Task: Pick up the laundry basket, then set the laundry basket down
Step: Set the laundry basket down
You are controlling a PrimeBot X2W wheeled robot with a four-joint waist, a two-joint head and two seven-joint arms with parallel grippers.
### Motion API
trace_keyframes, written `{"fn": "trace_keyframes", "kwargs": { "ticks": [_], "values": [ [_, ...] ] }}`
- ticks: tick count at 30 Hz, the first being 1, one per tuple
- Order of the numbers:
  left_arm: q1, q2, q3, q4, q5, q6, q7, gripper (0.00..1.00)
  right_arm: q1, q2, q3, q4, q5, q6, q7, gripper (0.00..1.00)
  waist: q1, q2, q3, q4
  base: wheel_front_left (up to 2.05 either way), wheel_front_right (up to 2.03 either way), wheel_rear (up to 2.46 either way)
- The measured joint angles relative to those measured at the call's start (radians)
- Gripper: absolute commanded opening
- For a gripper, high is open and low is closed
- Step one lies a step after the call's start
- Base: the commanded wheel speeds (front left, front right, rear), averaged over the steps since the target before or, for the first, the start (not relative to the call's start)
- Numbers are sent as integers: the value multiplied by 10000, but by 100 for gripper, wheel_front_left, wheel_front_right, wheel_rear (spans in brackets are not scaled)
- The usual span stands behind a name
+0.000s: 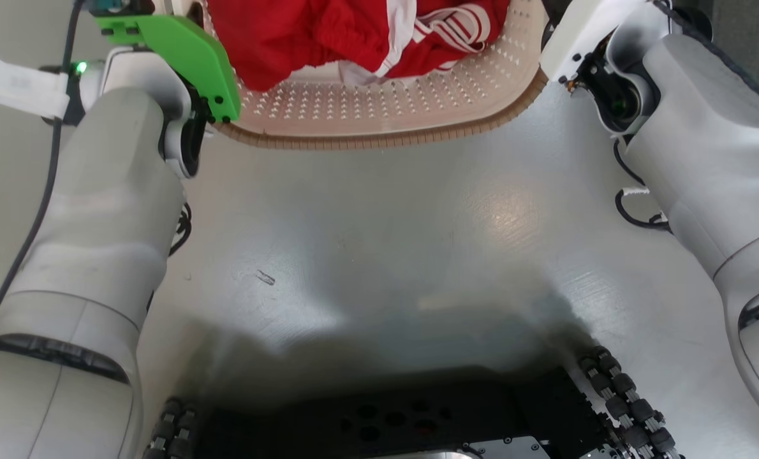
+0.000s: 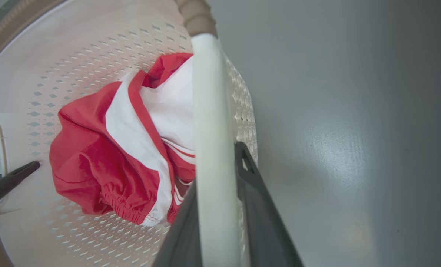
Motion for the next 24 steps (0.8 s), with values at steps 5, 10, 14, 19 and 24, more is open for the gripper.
{"fn": "trace_keyframes", "kwargs": {
  "ticks": [5, 10, 14, 19, 24],
  "values": [
    [-145, -4, -4, 58, 6, 42, -203, 0, -151, -4, 46, 21, 2, 0, -194, 0, -1, 0, 178, -14, 0, 0, 0],
    [-243, -13, -36, 86, 19, 42, -251, 0, -153, -4, 107, 79, 96, 2, -265, 0, -1, 0, 239, -29, 0, 0, 0],
    [-325, -29, -56, 105, 19, 42, -336, 0, -162, -10, 134, 117, 155, 2, -276, 0, -1, 0, 279, -39, 0, 0, 0],
    [-409, -13, -104, 345, 54, 56, -337, 100, -267, -2, 186, 165, 174, 111, -380, 100, -1, 0, 331, -59, 0, 0, 0],
    [-402, 107, -144, 568, 59, 58, -336, 100, -308, 0, 255, 234, 174, 111, -533, 100, -1, 0, 321, -74, 0, 0, 0]
  ]
}}
